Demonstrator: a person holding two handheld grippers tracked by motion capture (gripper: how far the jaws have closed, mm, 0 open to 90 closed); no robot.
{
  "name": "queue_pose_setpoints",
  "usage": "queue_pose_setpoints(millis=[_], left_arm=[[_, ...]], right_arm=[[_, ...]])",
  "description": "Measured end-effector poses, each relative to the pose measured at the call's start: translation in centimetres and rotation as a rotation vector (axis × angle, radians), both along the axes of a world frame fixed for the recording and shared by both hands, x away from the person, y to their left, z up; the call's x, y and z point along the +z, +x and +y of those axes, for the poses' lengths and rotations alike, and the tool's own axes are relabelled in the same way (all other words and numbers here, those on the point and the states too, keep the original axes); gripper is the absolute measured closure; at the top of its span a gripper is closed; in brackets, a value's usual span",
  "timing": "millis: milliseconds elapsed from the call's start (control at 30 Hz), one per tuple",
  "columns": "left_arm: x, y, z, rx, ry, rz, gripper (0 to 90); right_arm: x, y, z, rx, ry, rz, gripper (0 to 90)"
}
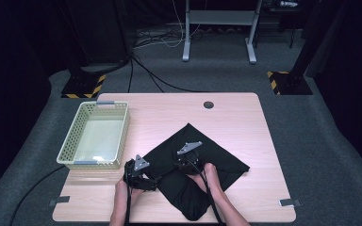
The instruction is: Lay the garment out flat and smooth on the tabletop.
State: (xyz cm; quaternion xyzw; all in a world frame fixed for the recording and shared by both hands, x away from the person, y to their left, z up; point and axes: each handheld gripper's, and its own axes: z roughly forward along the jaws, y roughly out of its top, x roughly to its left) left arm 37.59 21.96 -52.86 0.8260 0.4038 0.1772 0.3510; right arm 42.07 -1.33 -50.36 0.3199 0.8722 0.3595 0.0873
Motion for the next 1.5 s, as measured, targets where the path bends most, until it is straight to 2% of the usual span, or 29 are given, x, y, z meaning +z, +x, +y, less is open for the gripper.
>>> queue_pose_setpoints(millis=[100,300,333,400,567,667,833,933,1033,1067,1133,1167,1200,1267,1300,1400,1500], left_arm=[[0.0,0.0,0.0,0.003,0.003,-0.001,2.2],[0.0,0.0,0.0,0.004,0.003,-0.001,2.4],[0.0,0.0,0.0,0.004,0.003,-0.001,2.4],[0.0,0.0,0.0,0.007,0.003,-0.002,2.6],[0.0,0.0,0.0,0.016,0.001,-0.002,2.8],[0.0,0.0,0.0,0.018,-0.001,-0.003,2.8],[0.0,0.0,0.0,0.017,0.003,-0.002,2.8],[0.0,0.0,-0.1,0.022,0.003,-0.005,2.6],[0.0,0.0,-0.1,0.021,0.003,-0.008,2.6],[0.0,0.0,-0.1,0.013,0.006,-0.009,2.5],[0.8,0.4,-0.6,0.004,-0.027,-0.026,2.3],[0.8,0.4,-0.6,0.004,-0.027,-0.026,2.4],[1.3,0.7,-1.3,-0.01,-0.02,-0.043,2.4],[1.8,1.5,-2.4,-0.039,-0.011,-0.047,2.3],[1.9,2.3,-3.2,-0.058,-0.007,-0.038,2.3],[1.5,4.1,-5.0,-0.072,0.04,-0.02,2.3],[0.7,4.7,-6.0,-0.096,0.06,0.04,2.3]], right_arm=[[0.5,-0.3,-1.1,-0.015,0.033,0.002,80.6],[2.2,-1.3,-3.8,-0.068,0.088,-0.055,81.3],[2.2,-1.3,-3.8,-0.068,0.088,-0.055,81.3],[2.7,-1.8,-5.3,-0.092,0.104,-0.072,81.3],[2.7,-2.7,-8.3,-0.144,0.089,-0.09,81.2],[2.2,-2.9,-10.3,-0.2,0.057,-0.099,81.2],[1.1,-2.9,-13.0,-0.291,0.037,-0.091,81.0],[0.3,-2.8,-13.6,-0.305,0.033,-0.07,80.9],[-0.2,-2.8,-13.7,-0.313,0.026,-0.074,81.0],[-0.5,-2.5,-14.0,-0.315,0.052,-0.06,81.1],[-0.6,-2.3,-14.2,-0.312,0.068,-0.046,81.1],[-0.6,-2.3,-14.2,-0.312,0.068,-0.046,81.1],[-0.7,-2.2,-14.2,-0.31,0.07,-0.046,81.2],[-0.9,-2.2,-14.2,-0.314,0.081,-0.049,81.2],[-0.9,-2.2,-14.2,-0.313,0.083,-0.049,81.2],[-0.9,-2.2,-14.2,-0.313,0.081,-0.046,81.3],[-0.9,-2.6,-14.0,-0.309,0.082,-0.055,81.4]])
